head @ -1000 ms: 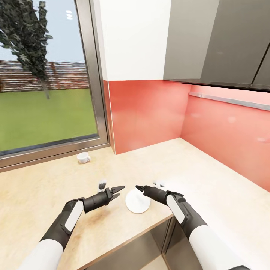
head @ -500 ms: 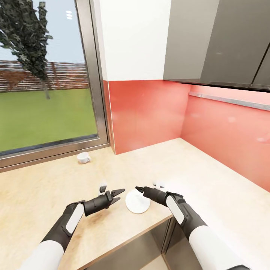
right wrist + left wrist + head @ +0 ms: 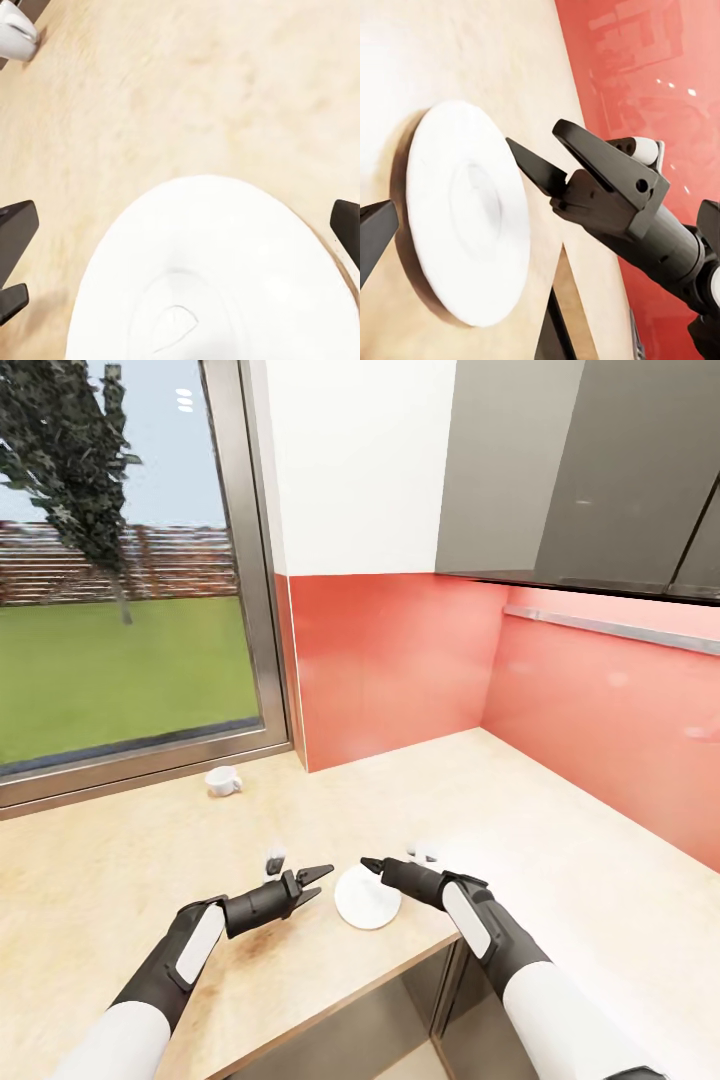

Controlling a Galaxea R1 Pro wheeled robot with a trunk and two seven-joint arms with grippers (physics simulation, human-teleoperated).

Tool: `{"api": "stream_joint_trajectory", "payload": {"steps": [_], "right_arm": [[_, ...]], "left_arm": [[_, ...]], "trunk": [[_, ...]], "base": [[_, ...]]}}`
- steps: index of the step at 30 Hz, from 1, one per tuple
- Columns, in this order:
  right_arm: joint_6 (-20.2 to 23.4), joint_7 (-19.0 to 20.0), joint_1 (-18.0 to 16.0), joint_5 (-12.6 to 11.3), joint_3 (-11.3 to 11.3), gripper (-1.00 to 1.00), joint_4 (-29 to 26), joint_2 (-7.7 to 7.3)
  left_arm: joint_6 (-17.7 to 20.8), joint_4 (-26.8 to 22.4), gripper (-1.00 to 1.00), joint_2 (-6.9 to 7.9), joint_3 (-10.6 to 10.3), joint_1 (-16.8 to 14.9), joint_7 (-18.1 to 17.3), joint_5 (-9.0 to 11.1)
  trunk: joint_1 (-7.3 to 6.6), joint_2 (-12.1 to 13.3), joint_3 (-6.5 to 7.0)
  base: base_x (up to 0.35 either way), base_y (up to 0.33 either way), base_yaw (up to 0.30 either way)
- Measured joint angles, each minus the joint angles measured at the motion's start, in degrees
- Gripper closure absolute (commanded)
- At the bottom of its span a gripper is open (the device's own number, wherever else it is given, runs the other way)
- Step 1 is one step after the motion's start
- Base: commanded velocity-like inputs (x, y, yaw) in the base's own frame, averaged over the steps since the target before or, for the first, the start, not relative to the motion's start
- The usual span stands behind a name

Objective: Set up a coffee station on the kitchen countertop: keep the coffee maker on the countertop, move the bottle of coffee from the kitchen shelf to the counter next to the coffee maker, place a paper coffee filter on top of the coffee maker, put the saucer next to the coffee maker with the coffee cup on the saucer, and place the electric kettle next to the coffee maker.

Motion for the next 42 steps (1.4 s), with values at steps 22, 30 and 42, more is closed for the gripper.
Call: {"api": "stream_joint_trajectory", "payload": {"steps": [22,30,42], "right_arm": [[-0.08,3.09,0.0,-0.04,0.03,-1.0,1.29,0.13],[-0.09,3.09,0.0,-0.05,0.04,-1.0,1.31,0.13],[-0.07,3.09,0.0,-0.05,0.1,-1.0,1.46,0.21]], "left_arm": [[0.22,0.77,-1.0,-0.1,0.05,0.0,-0.01,0.07],[0.43,0.87,-1.0,-0.1,0.09,0.0,-0.09,0.0],[0.46,0.87,-1.0,-0.34,-0.03,0.0,-0.86,-0.16]], "trunk": [[0.0,0.0,0.0],[0.0,0.0,0.0],[0.0,0.0,0.0]], "base": [[0.0,0.0,0.0],[0.0,0.0,0.0],[0.0,0.0,0.0]]}}
